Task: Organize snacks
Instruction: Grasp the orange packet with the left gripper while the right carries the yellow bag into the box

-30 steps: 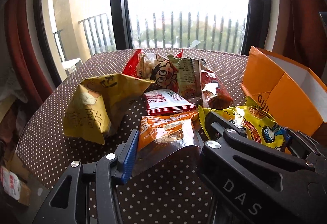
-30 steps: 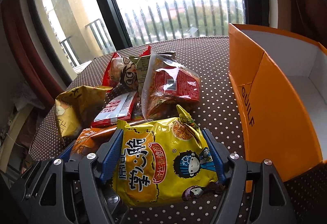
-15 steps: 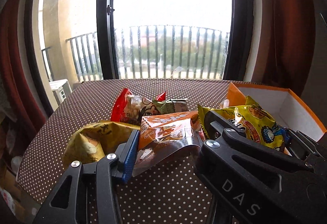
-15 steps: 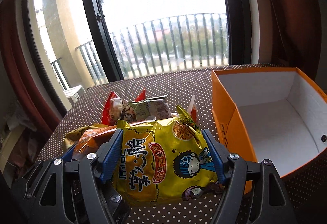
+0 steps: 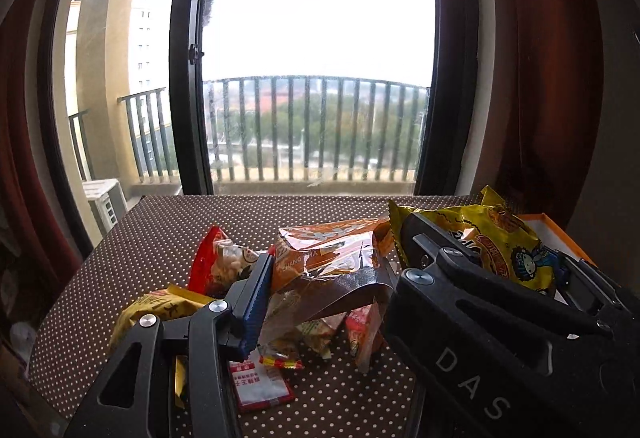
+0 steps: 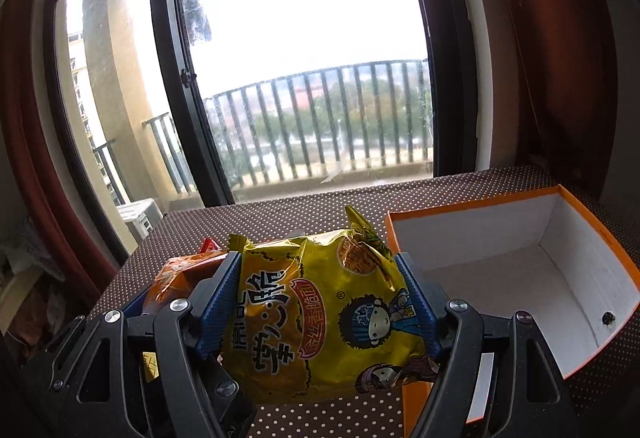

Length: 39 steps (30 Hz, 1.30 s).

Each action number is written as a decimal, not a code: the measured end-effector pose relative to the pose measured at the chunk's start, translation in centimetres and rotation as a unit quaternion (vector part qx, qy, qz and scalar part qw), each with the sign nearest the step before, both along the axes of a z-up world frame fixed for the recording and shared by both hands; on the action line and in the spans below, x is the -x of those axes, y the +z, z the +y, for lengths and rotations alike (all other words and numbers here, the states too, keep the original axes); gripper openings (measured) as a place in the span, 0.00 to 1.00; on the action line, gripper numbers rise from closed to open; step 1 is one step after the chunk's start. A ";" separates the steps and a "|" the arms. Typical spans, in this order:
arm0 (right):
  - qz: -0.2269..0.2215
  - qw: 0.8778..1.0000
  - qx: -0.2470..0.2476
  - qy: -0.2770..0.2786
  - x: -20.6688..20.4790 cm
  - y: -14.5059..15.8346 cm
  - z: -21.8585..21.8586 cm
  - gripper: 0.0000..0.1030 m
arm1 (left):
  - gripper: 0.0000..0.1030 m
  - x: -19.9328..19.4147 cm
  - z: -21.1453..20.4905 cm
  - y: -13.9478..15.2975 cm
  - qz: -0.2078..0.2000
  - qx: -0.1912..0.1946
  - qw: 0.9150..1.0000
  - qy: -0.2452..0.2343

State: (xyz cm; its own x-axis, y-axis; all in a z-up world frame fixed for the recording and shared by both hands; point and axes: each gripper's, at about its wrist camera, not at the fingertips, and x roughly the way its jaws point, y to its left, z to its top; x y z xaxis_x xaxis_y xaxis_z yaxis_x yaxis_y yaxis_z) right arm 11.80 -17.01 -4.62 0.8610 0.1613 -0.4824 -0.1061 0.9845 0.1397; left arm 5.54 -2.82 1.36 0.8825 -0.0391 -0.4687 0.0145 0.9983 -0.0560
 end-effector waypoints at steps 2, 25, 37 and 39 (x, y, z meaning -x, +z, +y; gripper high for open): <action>-0.008 1.000 0.001 -0.007 -0.1 0.6 -0.6 0.75 | 0.49 -0.3 -0.6 0.4 -0.006 0.002 1.000 -0.006; -0.012 0.995 0.007 -0.101 -2.4 2.1 -10.1 0.75 | 0.49 -8.0 -7.9 -0.8 0.003 0.006 0.996 -0.092; 0.069 0.986 -0.027 -0.153 -6.1 -2.0 -15.1 0.75 | 0.49 -14.1 -12.2 -5.6 0.108 -0.026 0.984 -0.141; 0.077 0.984 -0.029 -0.158 -6.2 -2.6 -15.6 0.75 | 0.50 -14.9 -12.5 -6.3 0.121 -0.030 0.982 -0.145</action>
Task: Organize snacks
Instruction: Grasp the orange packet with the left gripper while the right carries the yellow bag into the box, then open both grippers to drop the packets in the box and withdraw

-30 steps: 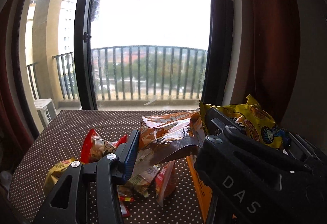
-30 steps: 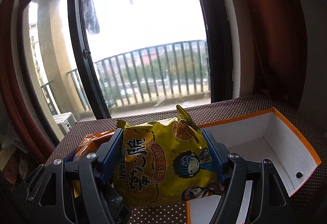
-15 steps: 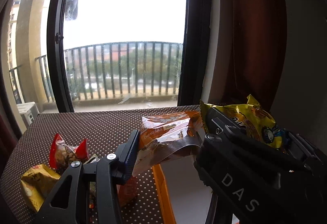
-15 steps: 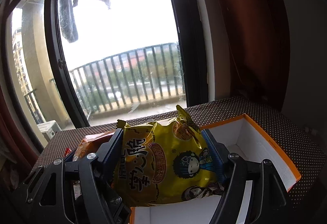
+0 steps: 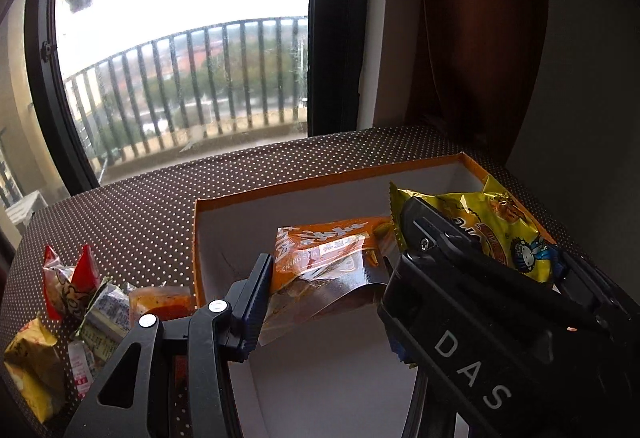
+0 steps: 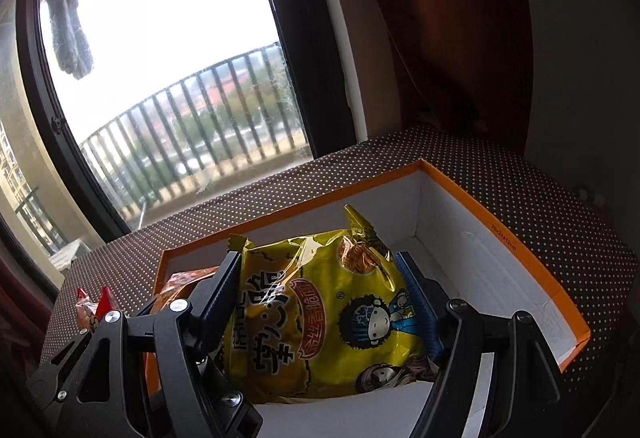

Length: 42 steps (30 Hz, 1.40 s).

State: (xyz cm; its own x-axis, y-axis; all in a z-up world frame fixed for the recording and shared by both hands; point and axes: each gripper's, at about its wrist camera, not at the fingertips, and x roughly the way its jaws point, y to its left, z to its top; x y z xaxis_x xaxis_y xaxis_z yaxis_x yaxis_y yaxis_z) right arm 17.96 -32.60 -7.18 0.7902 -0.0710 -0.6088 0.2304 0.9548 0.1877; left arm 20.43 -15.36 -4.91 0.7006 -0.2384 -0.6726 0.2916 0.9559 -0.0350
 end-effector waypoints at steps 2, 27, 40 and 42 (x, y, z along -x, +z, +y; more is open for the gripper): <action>0.008 1.000 -0.001 -0.004 -0.6 -0.4 -0.3 0.75 | 0.51 -0.7 -0.4 -0.5 0.014 -0.003 1.000 -0.003; 0.060 0.998 0.021 0.021 -3.5 -1.4 1.1 0.96 | 0.82 -2.2 -0.8 -0.3 0.049 -0.015 0.999 0.016; 0.017 0.998 0.056 0.036 2.0 2.5 3.9 0.97 | 0.85 3.3 1.5 2.1 -0.023 0.008 1.000 0.006; 0.009 0.997 0.061 0.038 2.6 2.9 4.8 0.97 | 0.85 4.2 1.7 2.4 -0.033 0.009 0.999 0.008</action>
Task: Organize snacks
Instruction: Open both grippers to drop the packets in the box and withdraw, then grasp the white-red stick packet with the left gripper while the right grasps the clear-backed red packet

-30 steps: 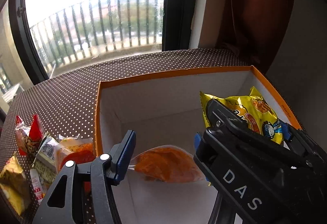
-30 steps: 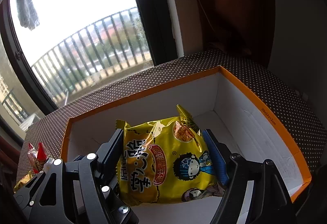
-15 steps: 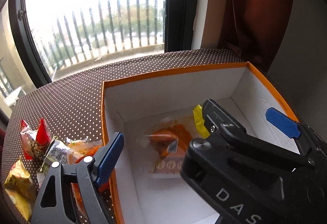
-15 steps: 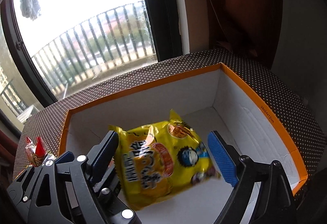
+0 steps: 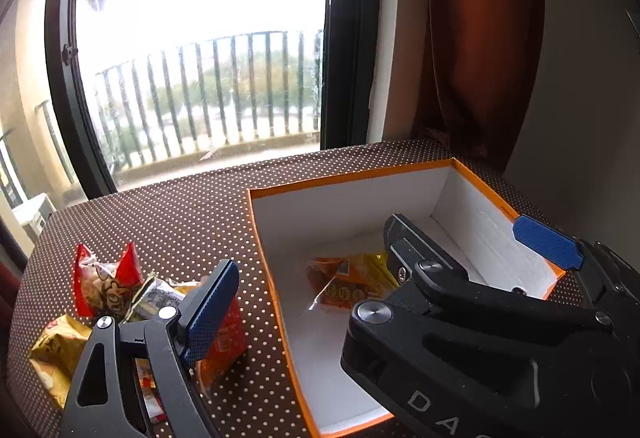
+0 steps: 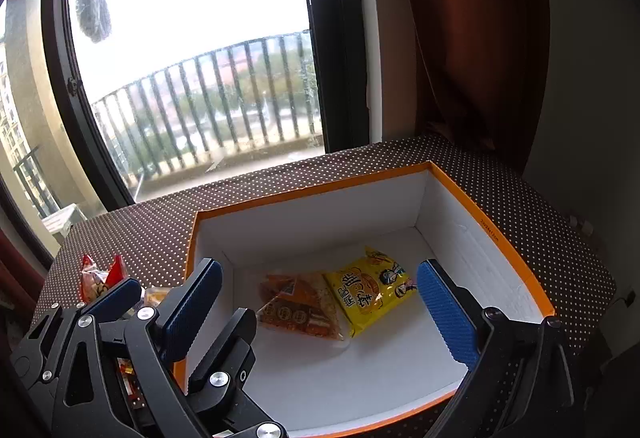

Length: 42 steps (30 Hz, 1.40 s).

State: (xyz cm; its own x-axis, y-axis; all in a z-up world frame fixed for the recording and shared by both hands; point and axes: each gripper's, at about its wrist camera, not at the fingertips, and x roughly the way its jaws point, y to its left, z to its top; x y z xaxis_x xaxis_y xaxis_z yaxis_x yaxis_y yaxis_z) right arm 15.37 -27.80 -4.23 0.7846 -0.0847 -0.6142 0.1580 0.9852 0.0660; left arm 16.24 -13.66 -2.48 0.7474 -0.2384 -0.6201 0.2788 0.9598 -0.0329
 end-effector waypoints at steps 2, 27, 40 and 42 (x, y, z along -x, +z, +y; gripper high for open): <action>-0.007 1.000 0.003 0.006 0.9 0.4 0.7 0.97 | 0.85 0.7 0.2 0.2 -0.008 0.001 1.000 0.002; -0.083 0.994 0.002 0.067 7.3 1.8 9.0 0.97 | 0.85 8.3 8.2 1.6 -0.082 0.006 0.995 0.054; -0.091 0.990 0.001 0.109 7.2 -1.7 13.0 0.96 | 0.85 9.0 12.6 -2.1 -0.084 0.011 0.989 0.122; -0.089 0.989 -0.001 0.119 6.9 -2.4 13.6 0.96 | 0.85 8.8 13.3 -2.9 -0.079 0.015 0.987 0.138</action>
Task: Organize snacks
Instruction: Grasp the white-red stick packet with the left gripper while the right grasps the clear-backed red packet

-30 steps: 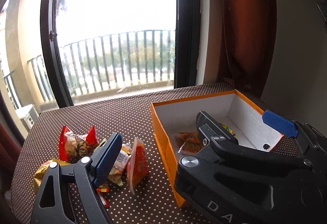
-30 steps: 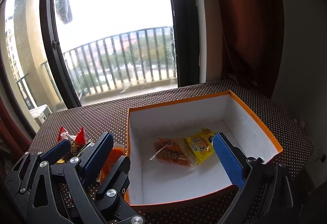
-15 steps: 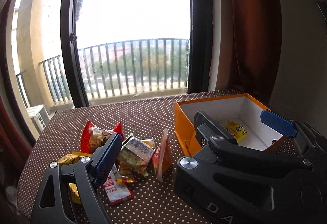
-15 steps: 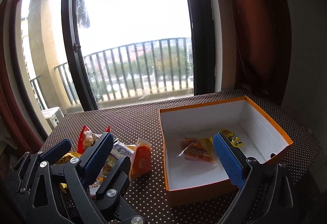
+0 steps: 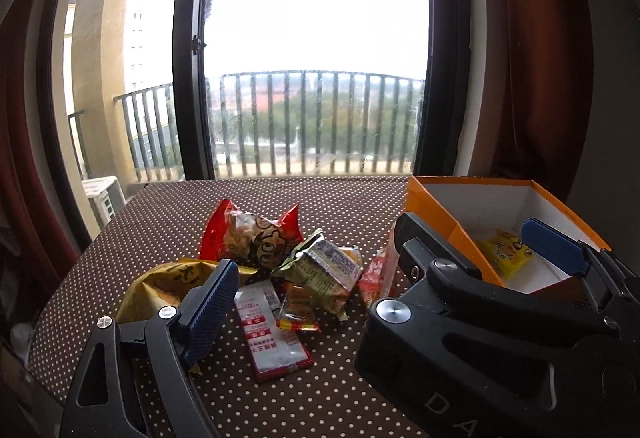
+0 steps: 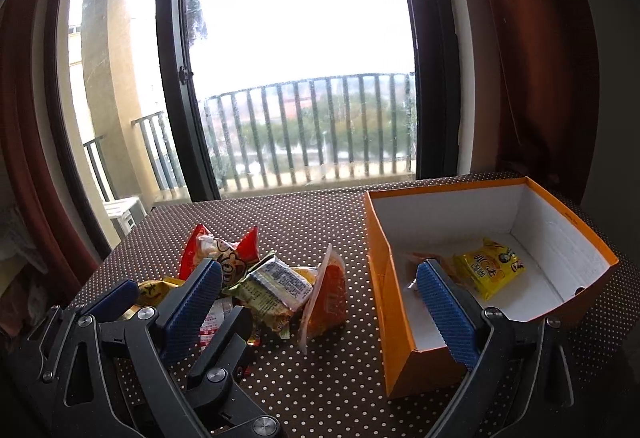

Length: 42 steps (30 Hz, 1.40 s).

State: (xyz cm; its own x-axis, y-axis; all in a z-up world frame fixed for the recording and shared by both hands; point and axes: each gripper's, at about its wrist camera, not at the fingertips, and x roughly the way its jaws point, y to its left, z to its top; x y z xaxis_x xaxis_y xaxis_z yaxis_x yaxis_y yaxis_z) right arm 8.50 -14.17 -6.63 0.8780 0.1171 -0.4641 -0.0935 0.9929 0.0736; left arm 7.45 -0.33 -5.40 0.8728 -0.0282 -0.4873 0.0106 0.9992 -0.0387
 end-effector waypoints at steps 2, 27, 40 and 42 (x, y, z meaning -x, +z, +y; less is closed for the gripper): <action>0.007 1.000 0.000 0.009 -0.5 -0.7 0.5 0.96 | 0.85 -0.4 0.6 -0.7 0.009 0.008 1.000 0.012; 0.112 0.993 0.006 0.026 -6.7 -9.2 2.3 0.78 | 0.83 -5.9 2.8 -9.1 0.111 0.003 0.990 0.087; 0.150 0.989 -0.006 0.008 -9.5 -11.9 2.1 0.78 | 0.83 -7.0 2.5 -9.9 0.120 -0.039 0.987 0.101; 0.147 0.989 -0.006 0.003 -9.6 -11.9 2.0 0.77 | 0.84 -7.3 2.7 -9.8 0.117 -0.039 0.986 0.108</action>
